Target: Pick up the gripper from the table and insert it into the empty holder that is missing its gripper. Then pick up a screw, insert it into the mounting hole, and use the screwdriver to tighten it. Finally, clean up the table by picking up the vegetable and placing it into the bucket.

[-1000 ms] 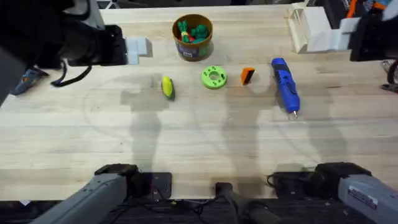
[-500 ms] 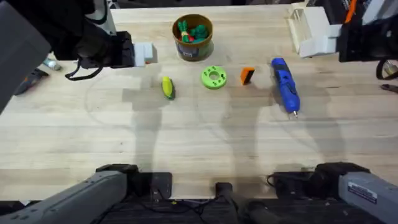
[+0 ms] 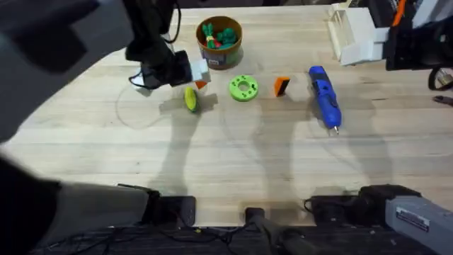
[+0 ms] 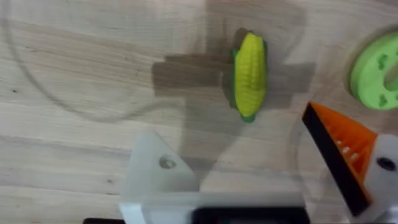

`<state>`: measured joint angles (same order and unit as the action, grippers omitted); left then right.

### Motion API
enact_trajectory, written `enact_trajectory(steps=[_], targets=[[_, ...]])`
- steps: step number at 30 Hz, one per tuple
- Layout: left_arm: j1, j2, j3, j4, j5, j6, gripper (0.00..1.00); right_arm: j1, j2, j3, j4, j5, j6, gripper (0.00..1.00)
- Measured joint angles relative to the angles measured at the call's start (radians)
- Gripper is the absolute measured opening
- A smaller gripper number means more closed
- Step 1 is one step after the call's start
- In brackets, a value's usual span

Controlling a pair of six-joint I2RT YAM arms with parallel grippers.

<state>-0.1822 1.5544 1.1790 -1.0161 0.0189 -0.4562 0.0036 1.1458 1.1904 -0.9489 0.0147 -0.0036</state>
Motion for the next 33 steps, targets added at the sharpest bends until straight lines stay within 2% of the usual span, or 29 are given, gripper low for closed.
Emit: enact_trajectory(steps=[4,5,12,21,23,27,28,29,33], targets=[[0.002,0.099,0.0,0.049,0.008,-0.04,0.985,0.0,0.0,0.0,0.003,0.0,0.0,0.894],[0.002,0.161,0.0,0.083,0.018,-0.043,0.993,0.0,0.0,0.0,0.003,0.0,0.0,0.894],[0.002,0.243,0.0,0.086,0.024,-0.042,0.997,0.0,0.0,0.0,0.003,0.0,0.0,0.894],[0.002,0.25,0.0,0.088,0.038,-0.042,0.834,0.0,0.0,0.0,0.003,0.0,0.0,0.894],[0.002,0.25,0.0,0.089,0.041,-0.041,0.698,0.0,0.0,0.0,0.003,0.0,0.0,0.894],[0.002,0.25,0.006,0.09,0.047,-0.042,0.087,0.0,0.0,0.0,0.003,0.0,0.0,0.893],[0.002,0.25,0.006,0.09,0.046,-0.039,0.027,0.0,0.0,0.0,0.003,0.0,0.0,0.894],[0.002,0.25,0.006,0.089,0.046,-0.038,0.014,0.0,0.0,0.0,0.003,0.0,0.0,0.894],[0.002,0.25,0.006,0.089,0.045,-0.039,0.014,0.0,0.0,0.0,0.003,0.0,0.0,0.894]])
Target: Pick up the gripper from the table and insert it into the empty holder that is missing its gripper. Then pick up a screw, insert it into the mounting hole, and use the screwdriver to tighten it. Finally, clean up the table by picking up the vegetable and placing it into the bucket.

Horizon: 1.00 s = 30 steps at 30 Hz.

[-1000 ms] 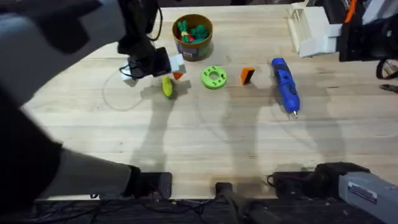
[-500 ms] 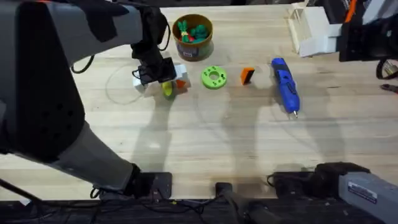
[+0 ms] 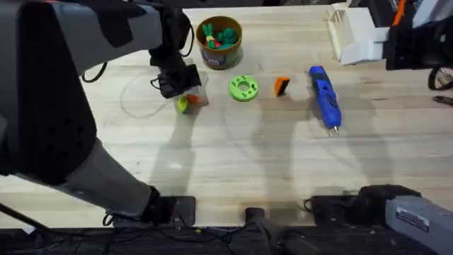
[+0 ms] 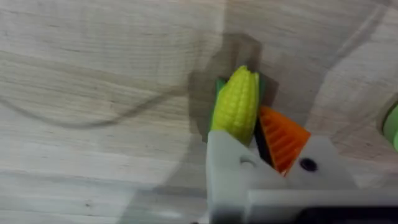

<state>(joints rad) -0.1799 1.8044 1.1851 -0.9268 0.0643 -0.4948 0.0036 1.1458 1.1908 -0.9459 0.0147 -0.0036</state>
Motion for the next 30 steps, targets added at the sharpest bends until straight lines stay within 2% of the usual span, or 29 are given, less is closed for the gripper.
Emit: enact_trajectory(steps=[21,25,30], targets=[[0.0,-0.006,0.0,-0.006,0.0,0.001,0.012,0.0,0.0,0.0,0.0,0.0,0.0,0.894],[0.0,-0.076,0.0,-0.019,-0.001,0.012,0.012,0.0,0.0,0.0,0.0,0.0,0.0,0.894],[0.0,-0.251,0.001,-0.064,-0.001,0.023,0.012,0.0,0.0,0.0,0.0,0.0,0.0,0.894]])
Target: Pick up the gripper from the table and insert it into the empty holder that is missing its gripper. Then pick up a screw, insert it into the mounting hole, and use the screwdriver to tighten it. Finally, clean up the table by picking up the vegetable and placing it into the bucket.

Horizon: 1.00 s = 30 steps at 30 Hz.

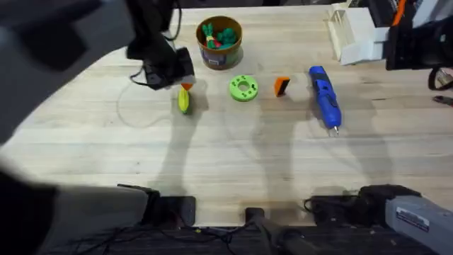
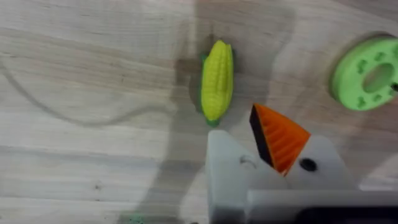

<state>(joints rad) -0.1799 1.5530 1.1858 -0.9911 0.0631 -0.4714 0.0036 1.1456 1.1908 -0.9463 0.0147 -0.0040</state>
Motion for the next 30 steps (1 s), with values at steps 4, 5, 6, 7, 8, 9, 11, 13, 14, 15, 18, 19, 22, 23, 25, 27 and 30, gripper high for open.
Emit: enact_trajectory(steps=[4,5,6,7,8,9,11,13,14,15,18,19,22,23,25,27,30], targets=[[0.0,-0.132,0.0,-0.035,-0.007,0.011,0.012,0.0,0.0,0.0,0.0,0.0,0.0,0.894],[0.0,-0.161,0.0,-0.041,-0.008,0.014,0.012,0.0,0.0,0.0,0.0,0.0,0.0,0.894],[0.0,-0.188,0.0,-0.045,-0.008,0.019,0.012,0.0,0.0,0.0,0.0,0.0,0.0,0.894],[0.0,-0.212,0.0,-0.046,-0.009,0.025,0.012,0.0,0.0,0.0,0.0,0.0,0.0,0.894],[0.0,-0.234,0.0,-0.046,-0.011,0.03,0.019,0.0,0.0,0.0,0.0,0.0,0.0,0.893],[0.0,-0.251,0.0,-0.046,-0.013,0.041,0.087,0.0,0.0,0.0,0.0,0.0,0.0,0.893],[0.0,-0.301,0.0,-0.046,-0.015,0.048,0.71,0.0,0.0,0.0,0.0,0.0,0.0,0.894],[0.0,-0.31,0.0,-0.046,-0.015,0.051,0.956,0.0,0.0,0.0,0.0,0.0,0.0,0.894],[0.0,-0.312,0.0,-0.046,-0.019,0.053,0.978,0.0,0.0,0.0,0.0,0.0,0.0,0.894],[0.0,-0.312,0.0,-0.046,-0.022,0.054,0.985,0.0,0.0,0.0,0.0,0.0,0.0,0.894],[0.0,-0.315,0.0,-0.048,-0.03,0.065,0.987,0.0,0.0,0.0,0.0,0.0,0.0,0.893],[0.0,-0.319,0.0,-0.053,-0.031,0.07,0.986,0.0,0.0,0.0,0.0,0.0,0.0,0.893],[0.0,-0.395,0.0,-0.102,-0.073,0.083,0.986,0.0,0.0,0.0,-0.003,0.0,0.0,0.893],[0.0,-0.42,0.0,-0.114,-0.087,0.083,0.986,0.0,0.0,0.0,-0.005,0.0,0.0,0.893],[0.0,-0.482,-0.004,-0.129,-0.113,0.086,0.986,0.0,0.0,0.0,-0.016,0.0,0.0,0.894],[0.0,-0.564,-0.026,-0.126,-0.132,0.088,0.986,0.0,0.0,0.0,-0.023,0.0,0.0,0.894],[0.0,-0.703,-0.093,-0.107,-0.147,0.09,0.986,0.0,0.0,0.0,-0.023,0.0,0.0,0.894]])
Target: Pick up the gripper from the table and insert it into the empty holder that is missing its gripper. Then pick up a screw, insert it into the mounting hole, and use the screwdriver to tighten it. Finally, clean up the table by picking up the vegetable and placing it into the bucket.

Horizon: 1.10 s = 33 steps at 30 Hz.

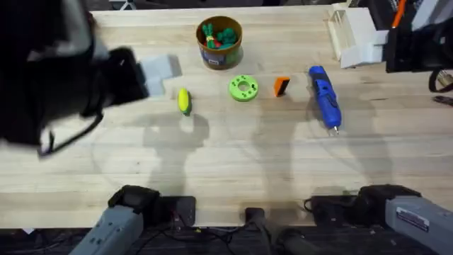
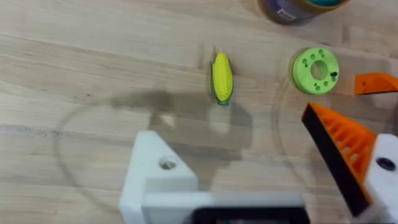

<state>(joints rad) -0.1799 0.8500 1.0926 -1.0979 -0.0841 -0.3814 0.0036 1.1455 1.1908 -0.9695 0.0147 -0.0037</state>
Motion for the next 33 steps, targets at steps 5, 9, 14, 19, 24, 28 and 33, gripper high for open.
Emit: enact_trajectory(steps=[5,9,14,19,24,28,33], targets=[[0.0,-0.22,-0.114,0.072,-0.016,0.002,0.986,0.0,0.0,0.0,0.0,0.0,0.0,0.894],[0.0,-0.308,-0.164,0.179,-0.028,0.048,0.986,0.0,0.0,0.0,0.0,0.0,0.0,0.894],[0.0,-0.316,-0.191,0.235,-0.061,0.139,0.985,0.0,0.0,0.0,0.0,0.0,0.0,0.894],[0.0,-0.312,-0.192,0.272,-0.151,0.174,0.985,0.0,0.0,0.0,-0.001,0.0,0.0,0.894],[0.0,-0.312,-0.192,0.287,-0.207,0.188,0.985,0.0,0.0,0.0,-0.001,0.0,0.0,0.894],[0.0,-0.312,-0.192,0.248,-0.229,0.192,0.986,0.0,0.0,0.0,-0.001,0.0,0.0,0.894],[0.0,-0.312,-0.192,0.12,-0.239,0.195,0.986,0.0,0.0,0.0,-0.001,0.0,0.0,0.894]])
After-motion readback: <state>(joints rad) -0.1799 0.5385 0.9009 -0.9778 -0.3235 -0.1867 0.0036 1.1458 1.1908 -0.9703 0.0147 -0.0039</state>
